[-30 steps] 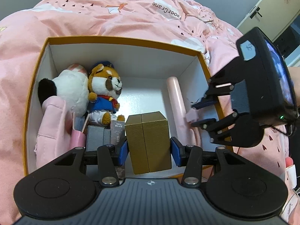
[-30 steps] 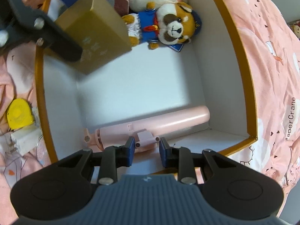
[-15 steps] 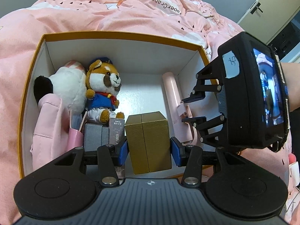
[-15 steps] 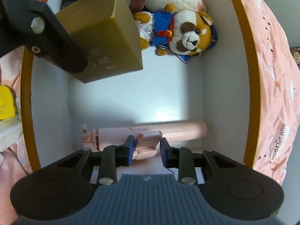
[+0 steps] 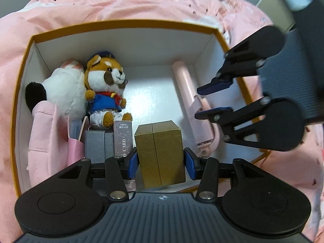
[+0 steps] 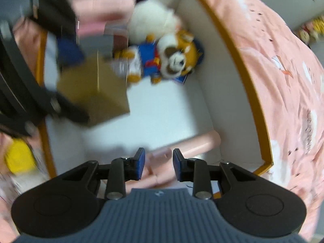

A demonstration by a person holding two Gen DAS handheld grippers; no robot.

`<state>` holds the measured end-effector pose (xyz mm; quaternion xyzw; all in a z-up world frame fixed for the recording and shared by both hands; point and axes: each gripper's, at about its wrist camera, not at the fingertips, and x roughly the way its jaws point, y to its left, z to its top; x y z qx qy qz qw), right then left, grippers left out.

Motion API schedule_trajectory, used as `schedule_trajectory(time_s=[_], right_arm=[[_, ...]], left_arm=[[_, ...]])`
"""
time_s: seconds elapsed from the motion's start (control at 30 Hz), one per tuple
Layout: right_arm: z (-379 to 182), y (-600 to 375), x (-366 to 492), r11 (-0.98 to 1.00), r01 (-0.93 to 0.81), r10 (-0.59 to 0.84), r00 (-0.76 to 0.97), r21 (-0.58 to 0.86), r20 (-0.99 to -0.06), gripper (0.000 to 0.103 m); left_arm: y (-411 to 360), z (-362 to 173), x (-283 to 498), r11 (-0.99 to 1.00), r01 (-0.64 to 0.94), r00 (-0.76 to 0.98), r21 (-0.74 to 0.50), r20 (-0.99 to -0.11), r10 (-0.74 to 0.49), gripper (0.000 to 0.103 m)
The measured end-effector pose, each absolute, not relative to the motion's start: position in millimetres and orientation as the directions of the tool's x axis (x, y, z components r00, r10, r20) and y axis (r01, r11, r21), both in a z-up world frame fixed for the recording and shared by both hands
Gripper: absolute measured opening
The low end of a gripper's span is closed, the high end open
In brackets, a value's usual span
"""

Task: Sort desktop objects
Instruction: 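Open both tools and withdraw them from the box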

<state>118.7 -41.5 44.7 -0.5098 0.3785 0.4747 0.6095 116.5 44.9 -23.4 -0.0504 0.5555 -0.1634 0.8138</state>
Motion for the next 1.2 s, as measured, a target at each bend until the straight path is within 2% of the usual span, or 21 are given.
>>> schedule_trajectory(time_s=[0.1,0.3,0.53,0.8,0.9,1.07,1.2], right_arm=[[50,-45,125,0.056,-0.98,0.269,0.198,-0.189,-0.943,0.029],[22,-41,118,-0.033,-0.977,0.301,0.193,-0.212,-0.934,0.015],[2,-30,116,-0.032,-0.988,0.297,0.133,-0.149,-0.945,0.013],[-4,-24,120,-0.013,-0.993,0.263,0.108,-0.115,-0.959,0.011],[-5,-21,120,-0.007,-0.994,0.276,0.107,-0.113,-0.955,0.01],[-10,-12,119,0.003,-0.997,0.279,0.074,-0.076,-0.957,0.001],[-16,-8,119,0.013,-0.996,0.275,0.087,-0.087,-0.957,0.0]], left_arm=[[39,-28,121,0.947,0.222,0.296,-0.232,-0.909,-0.293,0.054],[36,-31,127,0.945,0.231,0.253,-0.231,-0.924,-0.288,0.053],[47,-33,127,0.939,0.209,0.241,-0.272,-0.917,-0.319,0.053],[85,-2,110,0.932,0.174,0.367,-0.319,-0.857,-0.361,0.054],[90,-4,109,0.942,0.143,0.373,-0.305,-0.865,-0.336,0.044],[97,-9,101,0.949,0.121,0.386,-0.293,-0.867,-0.317,0.043],[99,-17,98,0.943,0.112,0.377,-0.312,-0.865,-0.331,0.043]])
